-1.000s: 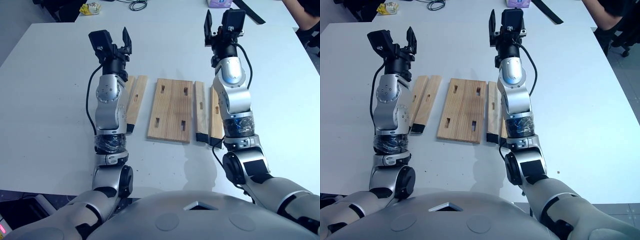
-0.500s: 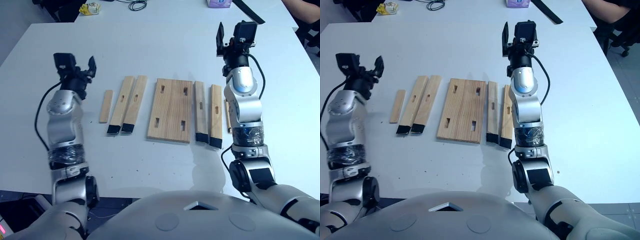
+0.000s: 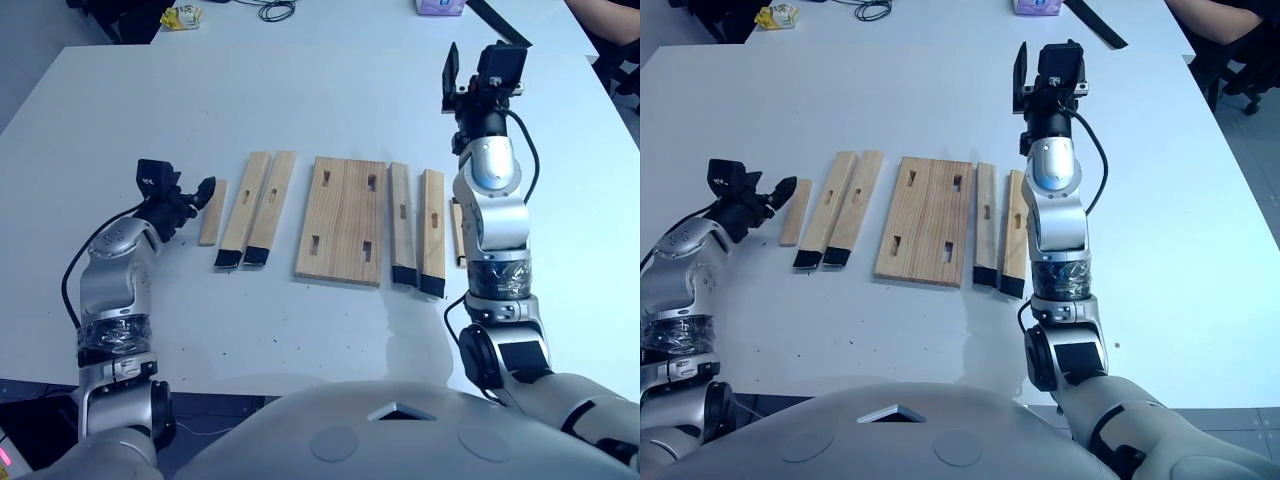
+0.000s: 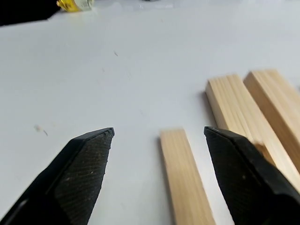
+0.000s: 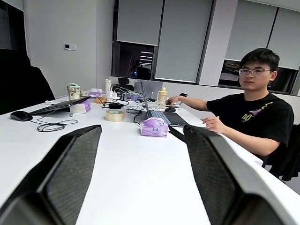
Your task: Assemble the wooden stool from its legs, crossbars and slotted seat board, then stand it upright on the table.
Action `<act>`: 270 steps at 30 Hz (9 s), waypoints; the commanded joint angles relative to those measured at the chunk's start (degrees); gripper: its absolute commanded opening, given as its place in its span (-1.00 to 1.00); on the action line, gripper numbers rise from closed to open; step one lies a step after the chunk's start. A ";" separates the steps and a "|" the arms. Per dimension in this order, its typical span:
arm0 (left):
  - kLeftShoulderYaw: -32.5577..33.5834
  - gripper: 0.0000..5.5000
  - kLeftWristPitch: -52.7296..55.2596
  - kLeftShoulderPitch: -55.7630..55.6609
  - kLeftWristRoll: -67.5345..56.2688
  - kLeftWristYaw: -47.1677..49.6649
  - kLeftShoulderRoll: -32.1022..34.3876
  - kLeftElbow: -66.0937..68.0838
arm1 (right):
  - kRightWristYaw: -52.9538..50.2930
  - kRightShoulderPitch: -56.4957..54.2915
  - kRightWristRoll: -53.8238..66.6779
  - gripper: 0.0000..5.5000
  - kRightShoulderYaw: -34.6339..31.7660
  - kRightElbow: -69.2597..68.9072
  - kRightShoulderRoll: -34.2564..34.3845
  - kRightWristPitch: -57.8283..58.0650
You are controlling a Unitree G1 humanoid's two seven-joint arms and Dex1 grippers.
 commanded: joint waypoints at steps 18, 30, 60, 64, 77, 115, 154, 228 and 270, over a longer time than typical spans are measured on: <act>-3.53 0.30 5.66 3.62 2.45 3.89 -1.05 -0.89 | -1.79 1.81 -0.72 0.17 -0.18 -2.47 0.63 1.94; -4.46 0.04 7.31 4.29 3.32 4.75 -1.04 1.11 | -2.49 1.82 -0.62 0.17 -0.23 -2.33 1.07 1.61; 8.72 -0.52 2.64 -7.45 -21.88 -3.25 -7.40 -11.22 | 33.91 -3.13 30.34 0.17 -3.47 -0.60 -6.20 19.17; 7.24 -0.52 2.47 -7.87 -28.37 -9.31 -8.26 -13.35 | 41.70 -4.98 40.93 0.17 -5.92 -1.19 -7.63 25.33; -3.53 -0.52 4.68 -5.84 -39.72 -19.82 -12.41 -19.15 | 52.86 -5.70 55.71 0.17 -2.39 -4.88 -8.87 36.46; -9.72 -0.52 8.08 -3.31 -45.95 -23.87 -7.99 -25.29 | 52.59 -7.07 72.18 -0.50 -2.39 -6.83 -12.15 47.84; -5.25 0.04 6.08 7.31 -38.54 -23.16 1.09 -26.50 | 64.06 -7.35 51.46 -0.52 -1.21 0.45 -25.55 28.08; -1.78 0.04 -4.20 1.76 -32.02 -13.67 -4.66 -17.55 | 79.39 7.11 21.58 -0.52 5.12 29.75 -32.62 -8.75; -1.83 0.04 -3.63 1.13 -31.78 -13.75 -4.47 -17.20 | 75.56 19.41 28.31 -0.52 7.69 13.45 -35.75 -1.70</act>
